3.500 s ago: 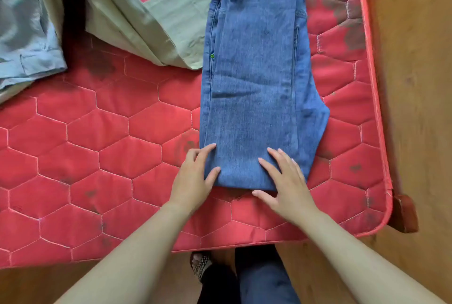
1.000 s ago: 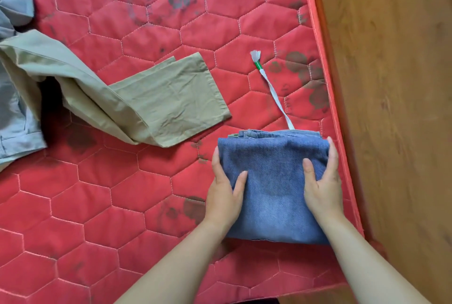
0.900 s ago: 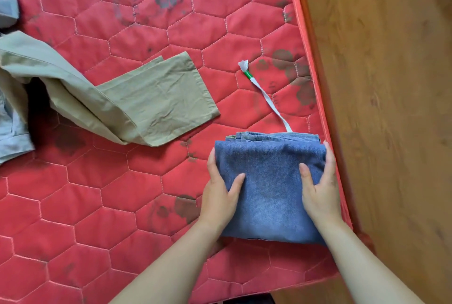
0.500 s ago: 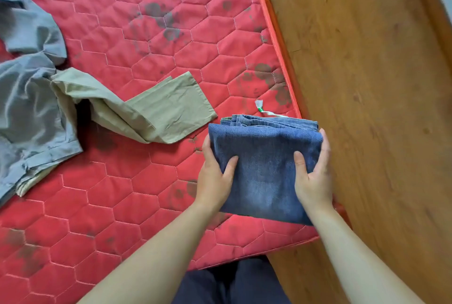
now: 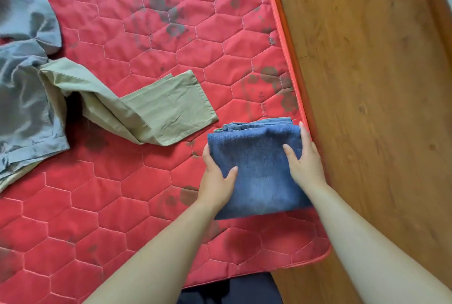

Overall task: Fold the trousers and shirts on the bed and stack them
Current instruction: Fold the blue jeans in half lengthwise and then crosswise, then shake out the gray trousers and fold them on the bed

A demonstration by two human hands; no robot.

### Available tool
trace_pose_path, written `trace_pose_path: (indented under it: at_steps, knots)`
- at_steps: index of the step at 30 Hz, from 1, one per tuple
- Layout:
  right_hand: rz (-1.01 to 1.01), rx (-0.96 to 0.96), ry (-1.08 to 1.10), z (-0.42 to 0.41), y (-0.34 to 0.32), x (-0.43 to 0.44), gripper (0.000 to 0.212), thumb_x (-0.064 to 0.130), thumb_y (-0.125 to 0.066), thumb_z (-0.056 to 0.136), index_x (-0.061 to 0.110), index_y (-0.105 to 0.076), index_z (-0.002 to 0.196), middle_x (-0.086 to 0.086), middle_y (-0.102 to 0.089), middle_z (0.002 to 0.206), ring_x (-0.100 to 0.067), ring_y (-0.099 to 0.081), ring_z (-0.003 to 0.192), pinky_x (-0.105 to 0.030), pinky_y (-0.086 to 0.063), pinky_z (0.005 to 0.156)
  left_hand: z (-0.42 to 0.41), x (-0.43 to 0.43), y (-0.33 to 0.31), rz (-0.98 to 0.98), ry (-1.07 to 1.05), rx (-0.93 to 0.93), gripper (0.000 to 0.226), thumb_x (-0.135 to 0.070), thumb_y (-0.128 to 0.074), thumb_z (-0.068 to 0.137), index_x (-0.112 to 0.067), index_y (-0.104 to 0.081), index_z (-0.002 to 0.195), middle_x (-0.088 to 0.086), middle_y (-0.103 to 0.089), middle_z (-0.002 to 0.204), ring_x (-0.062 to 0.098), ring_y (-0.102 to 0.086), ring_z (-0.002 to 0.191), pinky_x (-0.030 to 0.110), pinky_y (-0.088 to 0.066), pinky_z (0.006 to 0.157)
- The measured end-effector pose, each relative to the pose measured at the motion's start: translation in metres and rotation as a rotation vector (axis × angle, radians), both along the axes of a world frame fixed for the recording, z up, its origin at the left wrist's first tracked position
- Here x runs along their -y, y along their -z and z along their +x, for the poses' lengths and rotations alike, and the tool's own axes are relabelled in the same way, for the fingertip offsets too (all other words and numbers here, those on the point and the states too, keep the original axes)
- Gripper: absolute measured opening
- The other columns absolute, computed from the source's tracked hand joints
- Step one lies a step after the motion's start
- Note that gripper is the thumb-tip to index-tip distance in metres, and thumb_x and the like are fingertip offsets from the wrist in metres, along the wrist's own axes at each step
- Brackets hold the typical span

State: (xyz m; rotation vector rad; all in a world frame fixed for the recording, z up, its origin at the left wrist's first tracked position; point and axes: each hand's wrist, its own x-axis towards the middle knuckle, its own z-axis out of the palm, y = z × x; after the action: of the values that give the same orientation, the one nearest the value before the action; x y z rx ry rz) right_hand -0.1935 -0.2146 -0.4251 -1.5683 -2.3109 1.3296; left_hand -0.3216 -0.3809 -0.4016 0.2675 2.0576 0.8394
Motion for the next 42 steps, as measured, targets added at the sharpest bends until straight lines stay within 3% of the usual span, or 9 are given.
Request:
trace_pose_path:
  at_steps: [3,7,9,12,16,20,30,36,42]
  knots:
    - [0.048,0.136,-0.092,-0.016,0.037,-0.010,0.074,0.027,-0.058,0.090,0.030,-0.014,0.149,-0.012,-0.024,0.147,-0.024,-0.030,0.134,-0.032,-0.027,0.105,-0.013,-0.009,0.035,-0.240,0.108,-0.040,0.092,-0.029,-0.060,0.087,-0.022,0.010,0.146,0.015,-0.032,0.144,0.033,-0.043,0.126,0.043,-0.038,0.102]
    - [0.458,0.110,-0.195,-0.031,0.049,0.009,0.065,0.027,-0.066,0.084,0.018,-0.038,0.142,-0.022,-0.029,0.145,-0.040,-0.029,0.133,-0.051,-0.028,0.108,-0.024,-0.015,0.057,-0.185,0.411,-0.596,0.080,-0.033,-0.064,0.082,-0.017,-0.021,0.147,0.016,-0.024,0.150,0.032,-0.031,0.135,0.044,-0.038,0.102]
    - [0.466,0.082,-0.337,-0.031,0.059,0.026,0.063,0.029,-0.068,0.082,0.017,-0.043,0.139,-0.019,-0.035,0.144,-0.039,-0.032,0.132,-0.052,-0.029,0.107,-0.027,-0.017,0.070,-0.102,0.602,-0.698,0.068,-0.034,-0.062,0.084,-0.019,-0.034,0.144,0.014,-0.028,0.151,0.030,-0.030,0.137,0.044,-0.038,0.102]
    - [0.363,0.229,-0.485,-0.026,0.075,0.041,0.064,0.038,-0.065,0.084,0.022,-0.040,0.141,-0.013,-0.028,0.151,-0.033,-0.023,0.140,-0.051,-0.025,0.111,-0.030,-0.012,0.091,-0.201,0.763,-0.685,0.059,-0.043,-0.045,0.090,-0.029,-0.028,0.145,0.004,-0.010,0.157,0.022,-0.010,0.144,0.046,-0.025,0.108]
    - [0.375,0.272,-0.421,-0.038,0.070,0.043,0.062,0.038,-0.066,0.083,0.020,-0.044,0.138,-0.014,-0.033,0.147,-0.033,-0.027,0.137,-0.052,-0.027,0.105,-0.041,-0.001,0.088,-0.114,0.752,-0.682,0.056,-0.043,-0.049,0.088,-0.029,-0.037,0.141,0.004,-0.022,0.155,0.024,-0.021,0.142,0.053,-0.023,0.108]
    - [0.309,0.195,-0.376,-0.070,0.047,0.066,0.062,0.039,-0.062,0.085,0.016,-0.041,0.139,-0.012,-0.030,0.146,-0.031,-0.027,0.133,-0.050,-0.033,0.101,-0.071,0.026,0.072,-0.170,0.671,-0.680,0.061,-0.054,-0.040,0.089,-0.036,-0.026,0.145,0.000,-0.023,0.154,0.022,-0.020,0.141,0.050,-0.015,0.112]
    - [0.190,-0.038,-0.512,-0.250,0.012,0.174,0.049,0.027,-0.061,0.088,0.008,-0.048,0.131,-0.012,-0.045,0.129,-0.027,-0.042,0.123,-0.031,-0.028,0.104,-0.254,0.152,0.022,-0.214,0.558,-0.784,0.056,-0.044,-0.045,0.090,-0.020,-0.037,0.140,0.000,-0.053,0.126,0.023,-0.052,0.110,0.038,-0.042,0.085]
    - [0.355,-0.189,-0.581,-0.397,-0.008,0.256,0.047,0.028,-0.065,0.084,0.010,-0.054,0.126,-0.010,-0.047,0.130,-0.028,-0.044,0.122,-0.048,-0.040,0.098,-0.379,0.254,-0.005,-0.287,0.434,-0.808,0.054,-0.041,-0.046,0.091,-0.016,-0.040,0.138,0.005,-0.054,0.125,0.027,-0.053,0.110,0.041,-0.043,0.084]
    - [0.549,0.169,-0.636,-0.520,0.015,0.286,0.073,0.049,-0.064,0.080,0.034,-0.030,0.143,-0.004,-0.017,0.152,-0.030,-0.014,0.138,-0.058,-0.016,0.104,-0.450,0.341,0.009,-0.367,0.296,-0.715,0.050,-0.042,-0.045,0.093,-0.018,-0.041,0.136,0.004,-0.052,0.129,0.026,-0.049,0.117,0.042,-0.044,0.090]
